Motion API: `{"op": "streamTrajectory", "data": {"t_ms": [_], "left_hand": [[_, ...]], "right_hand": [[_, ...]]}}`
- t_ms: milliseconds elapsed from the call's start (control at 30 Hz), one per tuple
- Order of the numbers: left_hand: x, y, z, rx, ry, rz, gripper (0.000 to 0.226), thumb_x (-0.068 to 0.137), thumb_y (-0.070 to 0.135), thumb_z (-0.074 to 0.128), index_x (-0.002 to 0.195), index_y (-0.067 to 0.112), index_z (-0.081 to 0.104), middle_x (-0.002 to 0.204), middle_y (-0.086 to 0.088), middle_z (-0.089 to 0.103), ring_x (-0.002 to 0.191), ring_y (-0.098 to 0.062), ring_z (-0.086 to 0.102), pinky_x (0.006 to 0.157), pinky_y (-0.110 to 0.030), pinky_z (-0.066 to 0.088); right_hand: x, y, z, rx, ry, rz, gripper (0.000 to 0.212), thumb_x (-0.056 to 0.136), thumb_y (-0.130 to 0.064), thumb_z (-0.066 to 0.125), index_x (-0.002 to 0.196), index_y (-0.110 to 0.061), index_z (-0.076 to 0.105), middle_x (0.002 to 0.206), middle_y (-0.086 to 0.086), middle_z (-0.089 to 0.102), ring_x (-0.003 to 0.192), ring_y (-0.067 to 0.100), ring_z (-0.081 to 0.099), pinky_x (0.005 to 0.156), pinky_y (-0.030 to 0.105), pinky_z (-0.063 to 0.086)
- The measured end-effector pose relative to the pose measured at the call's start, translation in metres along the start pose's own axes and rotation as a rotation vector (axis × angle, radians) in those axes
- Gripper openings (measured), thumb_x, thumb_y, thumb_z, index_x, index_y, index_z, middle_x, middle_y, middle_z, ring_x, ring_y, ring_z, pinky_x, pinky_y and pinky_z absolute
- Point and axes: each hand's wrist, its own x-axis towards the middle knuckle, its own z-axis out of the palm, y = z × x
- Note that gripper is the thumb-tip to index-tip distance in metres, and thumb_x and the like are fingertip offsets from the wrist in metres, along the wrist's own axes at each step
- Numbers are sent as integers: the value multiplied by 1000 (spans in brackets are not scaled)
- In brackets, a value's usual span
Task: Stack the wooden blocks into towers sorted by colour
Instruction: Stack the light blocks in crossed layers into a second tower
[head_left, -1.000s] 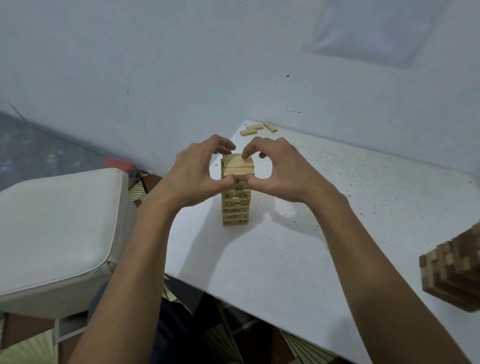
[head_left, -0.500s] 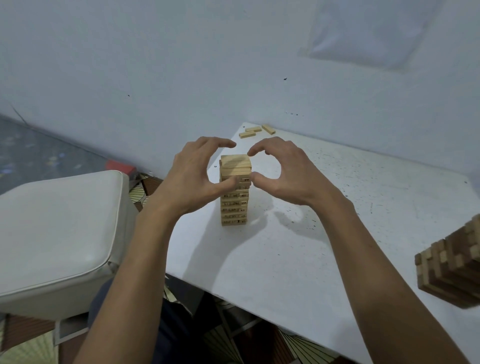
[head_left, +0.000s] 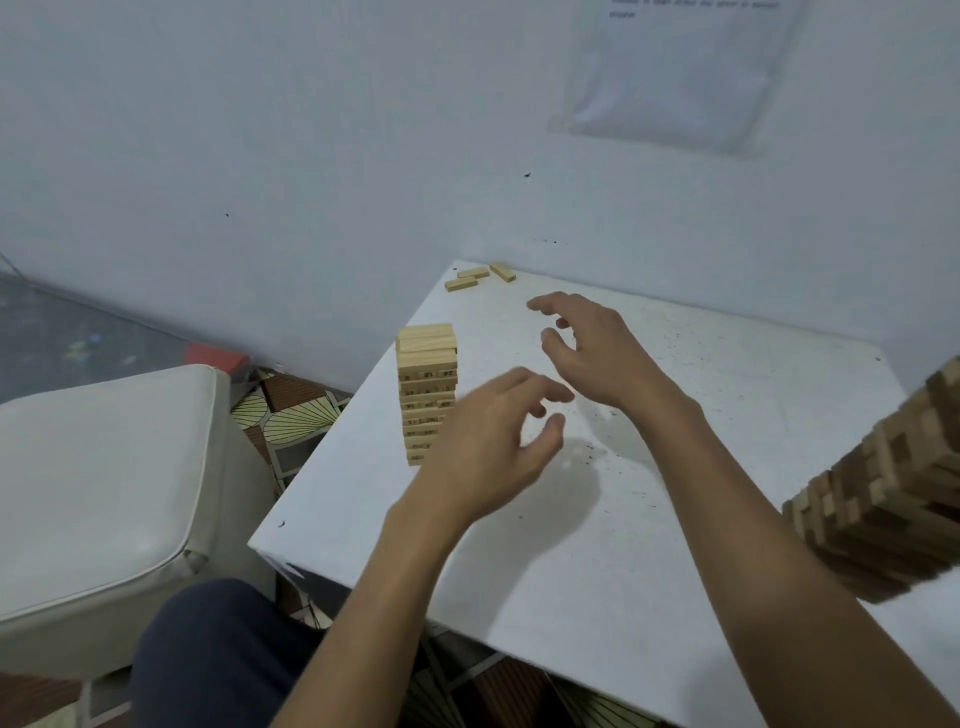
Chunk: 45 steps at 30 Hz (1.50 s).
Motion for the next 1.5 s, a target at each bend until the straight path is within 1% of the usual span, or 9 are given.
{"op": "streamTrajectory", "data": {"t_ms": [167, 300, 400, 567, 800, 1000, 1167, 1400, 1500], "left_hand": [[4, -14, 48, 29, -106, -150, 31, 96, 26, 49, 126, 22, 58, 122, 6, 60, 106, -10, 58, 90, -36, 50], [12, -27, 74, -5, -29, -259, 36, 96, 23, 49, 131, 22, 53, 128, 6, 56, 113, -12, 54, 94, -33, 47], [22, -37, 88, 45, 33, -303, 36, 95, 23, 49, 131, 22, 52, 129, 5, 53, 115, -14, 49, 95, -31, 43], [27, -49, 105, 193, 82, -321, 32, 89, 20, 50, 120, 26, 52, 129, 5, 48, 116, -15, 45, 95, -33, 42], [29, -55, 109, 174, 86, -345, 28, 91, 23, 48, 119, 29, 47, 130, 7, 45, 120, -14, 42, 96, -35, 42], [30, -58, 110, 190, 89, -340, 28, 91, 23, 48, 119, 27, 51, 130, 6, 46, 120, -14, 43, 97, -35, 42], [30, -60, 110, 188, 83, -344, 28, 92, 23, 47, 119, 26, 52, 130, 6, 47, 120, -14, 43, 97, -34, 42], [30, -62, 108, 182, 84, -333, 29, 91, 21, 48, 119, 23, 57, 127, 5, 50, 117, -16, 44, 95, -33, 39], [29, -62, 109, 143, 102, -323, 22, 90, 19, 51, 111, 21, 60, 119, 4, 53, 110, -15, 46, 92, -34, 41]], "right_hand": [[49, 21, 11, -91, -61, 3, 43, 101, -19, 41, 144, -21, 45, 144, 5, 50, 129, 24, 47, 107, 36, 38], [96, 37, 32, -161, -140, -18, 44, 104, -22, 38, 148, -21, 39, 153, 5, 41, 138, 26, 38, 111, 38, 33], [133, 49, 53, -229, -221, -14, 47, 105, -31, 35, 152, -24, 32, 159, 5, 30, 141, 32, 31, 113, 46, 31], [184, 63, 79, -351, -333, -10, 53, 104, -51, 25, 155, -40, 14, 166, 3, 2, 150, 35, 5, 119, 49, 13], [204, 74, 102, -502, -390, -41, 55, 101, -61, 13, 154, -47, 7, 166, 0, -6, 151, 35, -5, 121, 54, 4], [193, 80, 100, -528, -397, -21, 59, 101, -61, 13, 155, -43, -1, 166, -1, -7, 152, 30, -5, 121, 54, 5], [158, 79, 88, -558, -371, 16, 64, 101, -59, 15, 157, -33, 0, 166, -2, -5, 152, 28, -3, 121, 53, 6], [74, 76, 69, -463, -342, 138, 63, 102, -56, 14, 157, -28, 3, 166, -3, -5, 152, 25, -7, 121, 53, 5], [28, 77, 57, -407, -331, 189, 58, 104, -51, 14, 157, -30, 5, 165, -6, -5, 152, 22, -8, 121, 52, 5]]}}
